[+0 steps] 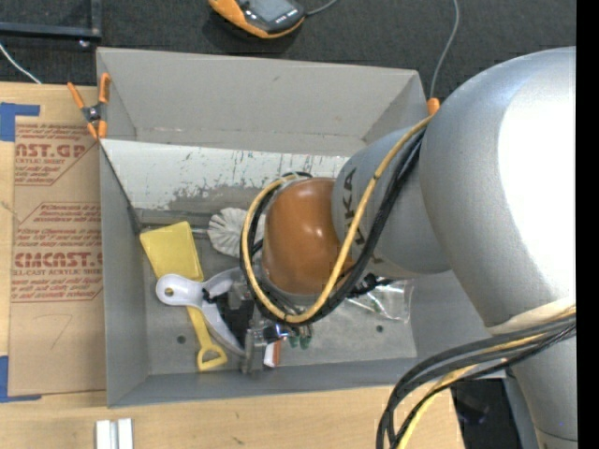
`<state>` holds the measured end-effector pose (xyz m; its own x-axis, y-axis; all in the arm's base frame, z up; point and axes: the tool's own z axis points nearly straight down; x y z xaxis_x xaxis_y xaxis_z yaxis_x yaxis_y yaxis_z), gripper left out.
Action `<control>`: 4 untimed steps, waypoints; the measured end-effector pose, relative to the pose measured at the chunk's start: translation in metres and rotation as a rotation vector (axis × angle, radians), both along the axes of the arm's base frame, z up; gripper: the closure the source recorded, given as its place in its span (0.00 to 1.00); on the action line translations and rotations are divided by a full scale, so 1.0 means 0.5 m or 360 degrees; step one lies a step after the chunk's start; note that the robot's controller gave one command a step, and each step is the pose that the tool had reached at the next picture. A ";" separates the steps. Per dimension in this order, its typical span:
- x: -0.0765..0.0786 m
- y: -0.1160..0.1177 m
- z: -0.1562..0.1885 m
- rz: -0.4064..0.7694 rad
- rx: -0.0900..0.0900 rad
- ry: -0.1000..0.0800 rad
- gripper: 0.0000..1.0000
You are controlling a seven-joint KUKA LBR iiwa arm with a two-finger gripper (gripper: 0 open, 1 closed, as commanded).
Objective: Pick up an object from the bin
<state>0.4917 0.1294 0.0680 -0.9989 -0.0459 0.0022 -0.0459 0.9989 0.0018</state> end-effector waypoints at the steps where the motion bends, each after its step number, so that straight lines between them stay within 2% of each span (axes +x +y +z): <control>1: 0.010 0.053 0.005 0.0208 -0.0001 -0.0001 0.00; 2: 0.101 0.032 0.003 0.0107 0.0004 0.0009 0.00; 3: 0.149 0.046 0.002 0.0190 0.0001 0.0017 1.00; 4: 0.149 0.046 0.002 0.0190 0.0002 0.0017 1.00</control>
Offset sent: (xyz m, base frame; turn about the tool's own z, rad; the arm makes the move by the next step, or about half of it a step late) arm 0.0522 0.0127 0.0020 -0.0661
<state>0.5663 0.1522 0.0687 -0.9863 -0.1643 0.0126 -0.1643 0.9864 0.0041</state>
